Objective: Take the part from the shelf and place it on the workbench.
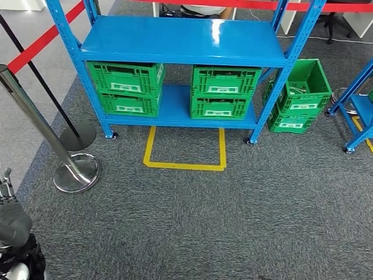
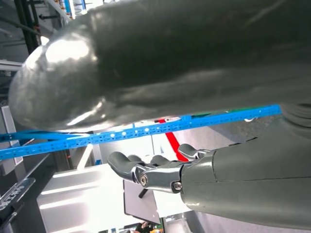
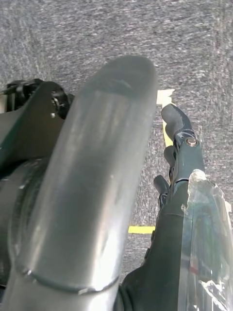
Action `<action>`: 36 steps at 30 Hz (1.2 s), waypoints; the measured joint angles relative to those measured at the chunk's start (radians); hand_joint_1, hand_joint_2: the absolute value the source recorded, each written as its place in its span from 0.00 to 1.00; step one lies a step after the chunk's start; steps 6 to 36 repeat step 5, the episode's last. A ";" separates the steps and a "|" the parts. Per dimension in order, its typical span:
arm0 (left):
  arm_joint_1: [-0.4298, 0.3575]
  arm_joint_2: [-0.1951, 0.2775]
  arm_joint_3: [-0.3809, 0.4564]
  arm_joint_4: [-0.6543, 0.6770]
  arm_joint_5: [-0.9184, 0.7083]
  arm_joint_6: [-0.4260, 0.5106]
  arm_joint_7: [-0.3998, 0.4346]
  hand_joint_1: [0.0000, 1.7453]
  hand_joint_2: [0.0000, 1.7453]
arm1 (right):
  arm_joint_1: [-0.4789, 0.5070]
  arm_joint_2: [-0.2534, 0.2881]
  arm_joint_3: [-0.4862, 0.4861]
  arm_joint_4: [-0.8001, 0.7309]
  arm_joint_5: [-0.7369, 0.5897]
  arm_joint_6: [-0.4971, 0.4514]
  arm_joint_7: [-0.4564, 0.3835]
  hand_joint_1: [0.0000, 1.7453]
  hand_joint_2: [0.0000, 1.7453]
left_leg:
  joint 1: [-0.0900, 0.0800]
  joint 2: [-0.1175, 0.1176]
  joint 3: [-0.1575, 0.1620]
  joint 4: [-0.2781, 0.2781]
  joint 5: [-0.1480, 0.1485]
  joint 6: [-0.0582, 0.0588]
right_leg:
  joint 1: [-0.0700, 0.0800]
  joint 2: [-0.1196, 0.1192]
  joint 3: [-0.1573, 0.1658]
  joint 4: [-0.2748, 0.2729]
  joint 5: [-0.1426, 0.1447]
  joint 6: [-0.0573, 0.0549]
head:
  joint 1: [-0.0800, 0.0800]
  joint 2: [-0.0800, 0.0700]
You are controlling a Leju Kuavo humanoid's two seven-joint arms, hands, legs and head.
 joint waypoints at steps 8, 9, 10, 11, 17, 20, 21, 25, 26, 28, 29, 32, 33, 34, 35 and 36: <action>0.000 0.001 0.000 0.000 0.002 -0.001 0.000 0.00 0.00 | 0.000 0.000 0.000 0.000 0.002 -0.001 0.000 0.00 0.00 | -0.007 0.000 -0.001 0.001 0.000 0.010 | -0.008 0.000 0.011 -0.010 0.011 0.053 | 0.000 0.000; 0.000 0.001 0.000 0.000 0.002 -0.001 0.000 0.00 0.00 | 0.000 0.000 0.000 0.000 0.002 -0.001 0.000 0.00 0.00 | -0.007 0.000 -0.001 0.001 0.000 0.010 | -0.008 0.000 0.011 -0.010 0.011 0.053 | 0.000 0.000; 0.000 0.001 0.000 0.000 0.002 -0.001 0.000 0.00 0.00 | 0.000 0.000 0.000 0.000 0.002 -0.001 0.000 0.00 0.00 | -0.007 0.000 -0.001 0.001 0.000 0.010 | -0.008 0.000 0.011 -0.010 0.011 0.053 | 0.000 0.000; 0.000 0.001 0.000 0.000 0.002 -0.001 0.000 0.00 0.00 | 0.000 0.000 0.000 0.000 0.002 -0.001 0.000 0.00 0.00 | -0.007 0.000 -0.001 0.001 0.000 0.010 | -0.008 0.000 0.011 -0.010 0.011 0.053 | 0.000 0.000; 0.000 0.001 0.000 0.000 0.002 -0.001 0.000 0.00 0.00 | 0.000 0.000 0.000 0.000 0.002 -0.001 0.000 0.00 0.00 | -0.007 0.000 -0.001 0.001 0.000 0.010 | -0.008 0.000 0.011 -0.010 0.011 0.053 | 0.000 0.000; 0.000 0.001 0.000 0.000 0.002 -0.001 0.000 0.00 0.00 | 0.000 0.000 0.000 0.000 0.002 -0.001 0.000 0.00 0.00 | -0.007 0.000 -0.001 0.001 0.000 0.010 | -0.008 0.000 0.011 -0.010 0.011 0.053 | 0.000 0.000; 0.000 0.001 0.000 0.000 0.002 -0.001 0.000 0.00 0.00 | 0.000 0.000 0.000 0.000 0.002 -0.001 0.000 0.00 0.00 | -0.007 0.000 -0.001 0.001 0.000 0.010 | -0.008 0.000 0.011 -0.010 0.011 0.053 | 0.000 0.000; 0.000 0.001 0.000 0.000 0.002 -0.001 0.000 0.00 0.00 | 0.000 0.000 0.000 0.000 0.002 -0.001 0.000 0.00 0.00 | -0.007 0.000 -0.001 0.001 0.000 0.010 | -0.008 0.000 0.011 -0.010 0.011 0.053 | 0.000 0.000; 0.000 0.001 0.000 0.000 0.002 -0.001 0.000 0.00 0.00 | 0.000 0.000 0.000 0.000 0.002 -0.001 0.000 0.00 0.00 | -0.007 0.000 -0.001 0.001 0.000 0.010 | -0.008 0.000 0.011 -0.010 0.011 0.053 | 0.000 0.000; 0.000 0.001 0.000 0.000 0.002 -0.001 0.000 0.00 0.00 | 0.000 0.000 0.000 0.000 0.002 -0.001 0.000 0.00 0.00 | -0.007 0.000 -0.001 0.001 0.000 0.010 | -0.008 0.000 0.011 -0.010 0.011 0.053 | 0.000 0.000; 0.000 0.001 0.000 0.000 0.002 -0.001 0.000 0.00 0.00 | 0.000 0.000 0.000 0.000 0.002 -0.001 0.000 0.00 0.00 | -0.007 0.000 -0.001 0.001 0.000 0.010 | -0.008 0.000 0.011 -0.010 0.011 0.053 | 0.000 0.000; 0.000 0.001 0.000 0.000 0.002 -0.001 0.000 0.00 0.00 | 0.000 0.000 0.000 0.000 0.002 -0.001 0.000 0.00 0.00 | -0.007 0.000 -0.001 0.001 0.000 0.010 | -0.008 0.000 0.011 -0.010 0.011 0.053 | 0.000 0.000; 0.000 0.001 0.000 0.000 0.002 -0.001 0.000 0.00 0.00 | 0.000 0.000 0.000 0.000 0.002 -0.001 0.000 0.00 0.00 | -0.007 0.000 -0.001 0.001 0.000 0.010 | -0.008 0.000 0.011 -0.010 0.011 0.053 | 0.000 0.000; 0.000 0.001 0.000 0.000 0.002 -0.001 0.000 0.00 0.00 | 0.000 0.000 0.000 0.000 0.002 -0.001 0.000 0.00 0.00 | -0.007 0.000 -0.001 0.001 0.000 0.010 | -0.008 0.000 0.011 -0.010 0.011 0.053 | 0.000 0.000; 0.000 0.001 0.000 0.000 0.002 -0.001 0.000 0.00 0.00 | 0.000 0.000 0.000 0.000 0.002 -0.001 0.000 0.00 0.00 | -0.007 0.000 -0.001 0.001 0.000 0.010 | -0.008 0.000 0.011 -0.010 0.011 0.053 | 0.000 0.000; 0.000 0.001 0.000 0.000 0.002 -0.001 0.000 0.00 0.00 | 0.000 0.000 0.000 0.000 0.002 -0.001 0.000 0.00 0.00 | -0.007 0.000 -0.001 0.001 0.000 0.010 | -0.008 0.000 0.011 -0.010 0.011 0.053 | 0.000 0.000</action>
